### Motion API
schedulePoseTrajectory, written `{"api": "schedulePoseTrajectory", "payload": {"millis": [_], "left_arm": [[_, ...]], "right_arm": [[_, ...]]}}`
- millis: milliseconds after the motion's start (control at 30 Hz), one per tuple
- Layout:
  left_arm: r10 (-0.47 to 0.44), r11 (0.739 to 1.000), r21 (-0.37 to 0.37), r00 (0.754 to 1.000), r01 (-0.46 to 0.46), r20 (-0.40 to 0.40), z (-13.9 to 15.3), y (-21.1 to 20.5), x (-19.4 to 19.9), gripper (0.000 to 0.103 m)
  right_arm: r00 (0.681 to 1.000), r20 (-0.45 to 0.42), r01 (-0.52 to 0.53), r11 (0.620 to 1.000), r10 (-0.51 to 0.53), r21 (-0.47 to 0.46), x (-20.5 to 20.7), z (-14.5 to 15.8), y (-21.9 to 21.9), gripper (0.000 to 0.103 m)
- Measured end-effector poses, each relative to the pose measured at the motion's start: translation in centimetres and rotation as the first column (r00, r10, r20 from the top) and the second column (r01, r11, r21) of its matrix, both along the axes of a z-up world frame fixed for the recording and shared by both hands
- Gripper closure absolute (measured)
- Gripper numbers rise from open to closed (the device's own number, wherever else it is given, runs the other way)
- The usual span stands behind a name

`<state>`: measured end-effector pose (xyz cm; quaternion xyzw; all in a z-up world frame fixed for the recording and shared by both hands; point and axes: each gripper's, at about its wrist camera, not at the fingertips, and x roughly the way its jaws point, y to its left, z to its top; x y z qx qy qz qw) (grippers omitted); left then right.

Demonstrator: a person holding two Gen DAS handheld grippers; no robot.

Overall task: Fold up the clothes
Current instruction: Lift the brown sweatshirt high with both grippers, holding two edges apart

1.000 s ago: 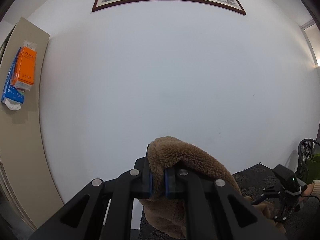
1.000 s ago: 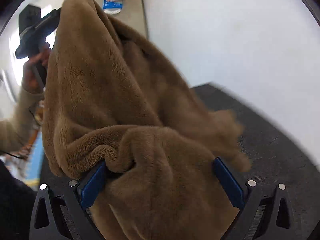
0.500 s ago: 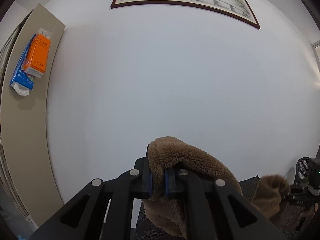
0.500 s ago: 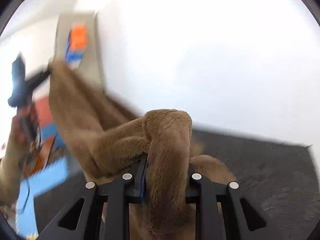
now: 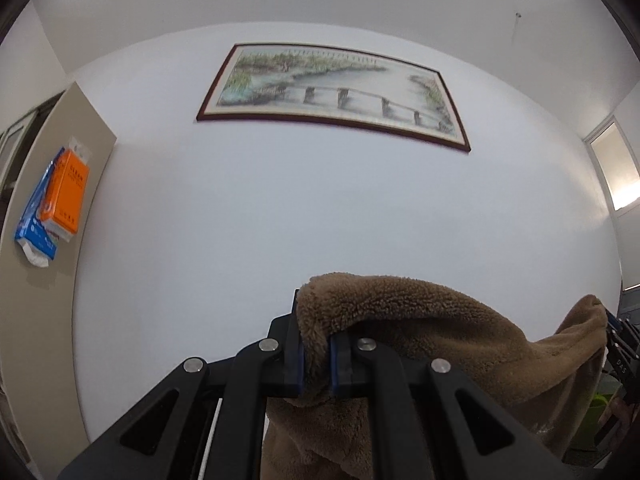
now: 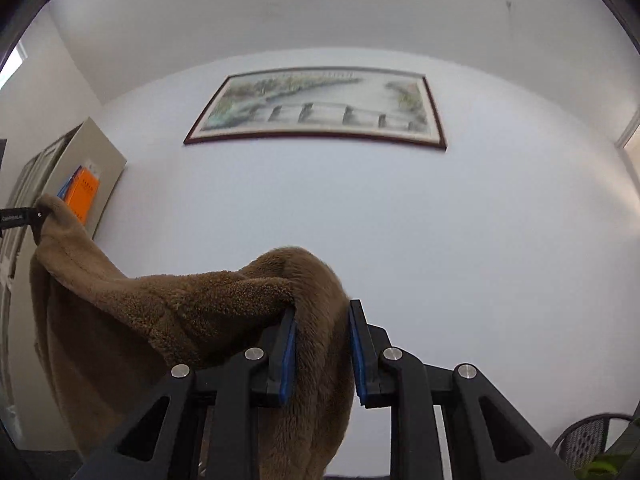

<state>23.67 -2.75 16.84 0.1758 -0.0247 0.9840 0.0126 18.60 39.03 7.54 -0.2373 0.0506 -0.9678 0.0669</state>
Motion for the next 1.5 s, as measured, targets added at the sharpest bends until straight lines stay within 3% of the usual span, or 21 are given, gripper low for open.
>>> {"api": "schedulePoseTrajectory", "payload": {"millis": [100, 200, 267, 333, 367, 400, 433, 500, 667, 800, 867, 1000, 1100, 1133, 1167, 1233, 1300, 1333, 1367, 1433, 1500], "left_arm": [[-0.007, 1.000, -0.009, 0.997, 0.006, -0.076, 2.9, 0.4, 3.9, 0.093], [-0.007, 0.999, -0.045, 0.995, 0.002, -0.097, 4.1, 0.3, 6.4, 0.092], [0.001, 0.997, -0.074, 0.996, -0.007, -0.086, 4.0, 0.3, 6.4, 0.092], [0.023, 0.995, -0.094, 0.998, -0.029, -0.067, 3.4, 0.8, 5.1, 0.092], [0.038, 0.994, -0.098, 0.997, -0.044, -0.060, 3.1, 0.9, 4.6, 0.092], [0.054, 0.993, -0.102, 0.997, -0.059, -0.053, 2.9, 0.9, 4.2, 0.092], [0.054, 0.993, -0.101, 0.997, -0.059, -0.055, 3.3, 0.4, 4.4, 0.092], [0.051, 0.994, -0.097, 0.997, -0.057, -0.061, 4.4, -0.8, 5.1, 0.092], [0.044, 0.995, -0.088, 0.996, -0.050, -0.075, 7.0, -3.7, 6.7, 0.092], [0.045, 0.994, -0.098, 0.994, -0.054, -0.097, 8.8, -4.8, 7.9, 0.092], [0.025, 0.994, -0.106, 0.994, -0.037, -0.109, 9.8, -4.8, 8.4, 0.092], [-0.013, 0.993, -0.116, 0.992, -0.002, -0.123, 11.9, -4.3, 9.6, 0.092], [-0.016, 0.992, -0.123, 0.992, 0.000, -0.127, 12.7, -3.7, 10.3, 0.092], [0.001, 0.992, -0.128, 0.992, -0.017, -0.126, 12.9, -3.5, 10.4, 0.092], [0.018, 0.991, -0.132, 0.992, -0.034, -0.125, 13.0, -3.3, 10.6, 0.092], [0.051, 0.988, -0.141, 0.991, -0.068, -0.123, 13.3, -2.9, 11.0, 0.090], [0.112, 0.982, -0.141, 0.987, -0.127, -0.112, 13.4, -2.6, 10.9, 0.089], [0.139, 0.979, -0.135, 0.985, -0.153, -0.106, 13.3, -2.6, 10.9, 0.089], [0.166, 0.976, -0.129, 0.981, -0.178, -0.099, 13.3, -2.6, 10.8, 0.089], [0.201, 0.971, -0.116, 0.976, -0.210, -0.084, 13.1, -3.0, 10.7, 0.089], [0.212, 0.970, -0.107, 0.974, -0.220, -0.076, 12.9, -3.5, 10.9, 0.089]], "right_arm": [[0.986, -0.151, 0.072, 0.997, -0.073, -0.013, 8.8, 2.6, 0.2, 0.079], [0.977, -0.204, 0.055, 0.998, -0.062, -0.039, 11.5, 4.5, -1.3, 0.079], [0.984, -0.180, 0.012, 1.000, -0.016, -0.020, 11.2, 5.9, -3.9, 0.078], [0.992, -0.052, -0.113, 0.993, 0.115, 0.038, 9.1, 5.9, -5.3, 0.073], [0.982, 0.022, -0.187, 0.981, 0.186, 0.059, 7.8, 5.3, -5.5, 0.065], [0.964, 0.088, -0.258, 0.963, 0.251, 0.076, 6.6, 4.6, -5.8, 0.027], [0.943, 0.134, -0.318, 0.944, 0.305, 0.089, 5.8, 3.1, -6.2, 0.000], [0.892, 0.228, -0.417, 0.905, 0.389, 0.088, 4.8, -0.6, -7.4, 0.000], [0.677, 0.473, -0.672, 0.736, 0.564, 0.085, 3.4, -8.2, -11.9, 0.000], [0.577, 0.522, -0.770, 0.632, 0.627, 0.092, 2.9, -11.7, -15.6, 0.000], [0.507, 0.547, -0.812, 0.582, 0.666, 0.043, 1.6, -12.9, -16.8, 0.000], [0.271, 0.574, -0.900, 0.416, 0.773, -0.134, -2.1, -14.7, -19.1, 0.000], [0.058, 0.525, -0.919, 0.250, 0.849, -0.304, -4.7, -15.5, -20.4, 0.000], [0.035, 0.511, -0.920, 0.227, 0.859, -0.319, -4.7, -15.3, -20.3, 0.000], [0.013, 0.497, -0.920, 0.204, 0.868, -0.333, -4.6, -15.1, -20.3, 0.010], [-0.033, 0.467, -0.919, 0.157, 0.884, -0.361, -4.5, -14.8, -20.3, 0.076], [-0.078, 0.436, -0.916, 0.109, 0.897, -0.387, -4.3, -14.4, -20.3, 0.083], [-0.077, 0.425, -0.915, 0.105, 0.902, -0.389, -4.2, -14.1, -20.1, 0.085], [-0.002, 0.429, -0.918, 0.169, 0.903, -0.359, -3.7, -13.4, -19.3, 0.086], [0.193, 0.420, -0.896, 0.334, 0.887, -0.293, -2.9, -11.4, -17.2, 0.087], [0.430, 0.371, -0.825, 0.525, 0.823, -0.208, -1.7, -8.5, -14.5, 0.087]]}}
